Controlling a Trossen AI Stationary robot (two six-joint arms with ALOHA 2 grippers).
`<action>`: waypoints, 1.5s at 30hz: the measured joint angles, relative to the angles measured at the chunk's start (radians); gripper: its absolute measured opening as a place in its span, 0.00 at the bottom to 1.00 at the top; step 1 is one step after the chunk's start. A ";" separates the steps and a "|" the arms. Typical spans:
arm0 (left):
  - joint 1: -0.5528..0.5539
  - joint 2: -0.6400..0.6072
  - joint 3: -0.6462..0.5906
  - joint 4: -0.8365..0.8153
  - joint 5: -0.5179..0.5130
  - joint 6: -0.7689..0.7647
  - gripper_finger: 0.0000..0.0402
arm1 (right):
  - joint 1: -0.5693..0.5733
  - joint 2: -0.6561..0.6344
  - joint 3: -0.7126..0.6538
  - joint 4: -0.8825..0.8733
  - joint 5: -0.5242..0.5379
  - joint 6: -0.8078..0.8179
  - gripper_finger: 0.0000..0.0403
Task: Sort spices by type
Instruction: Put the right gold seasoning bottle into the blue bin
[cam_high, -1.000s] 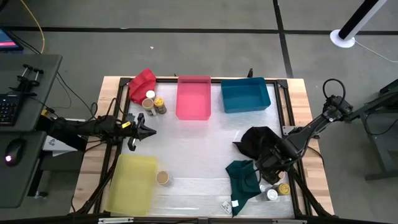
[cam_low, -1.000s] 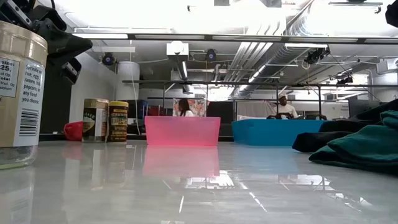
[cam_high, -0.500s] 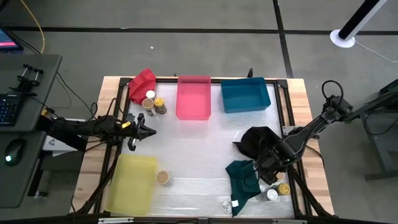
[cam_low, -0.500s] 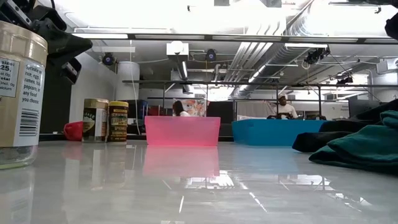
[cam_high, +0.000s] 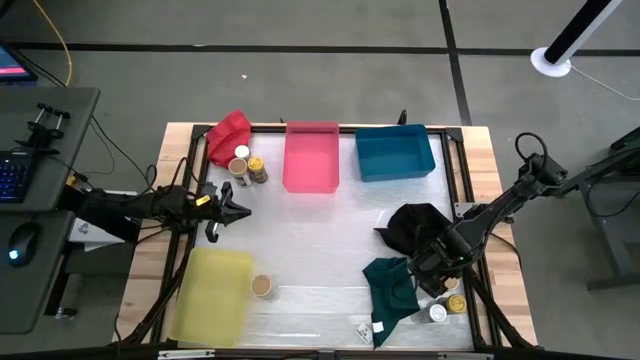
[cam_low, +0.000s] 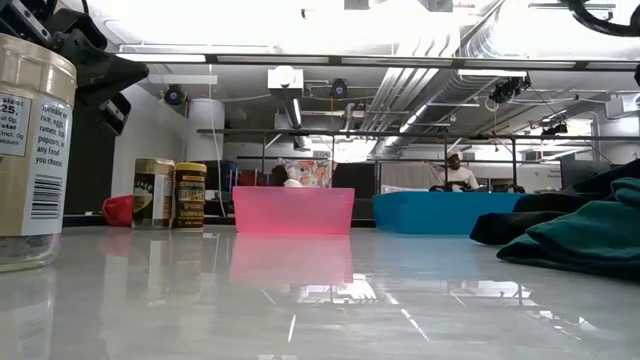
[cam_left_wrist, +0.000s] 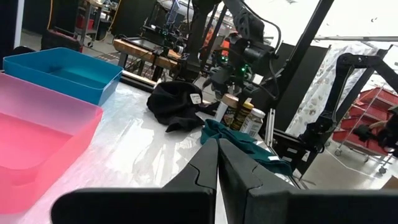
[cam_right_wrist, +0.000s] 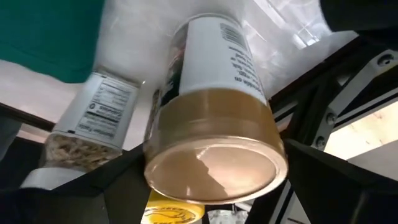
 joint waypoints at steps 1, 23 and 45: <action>0.000 0.000 0.000 0.000 0.000 0.000 0.00 | 0.000 0.000 0.000 0.001 0.003 -0.002 0.83; 0.000 0.000 0.000 0.000 0.000 0.000 0.00 | -0.187 -0.009 0.537 -0.212 0.300 -0.115 0.67; 0.000 0.000 0.000 0.000 0.000 0.000 0.00 | -1.252 0.234 0.618 -0.392 0.666 -0.767 0.67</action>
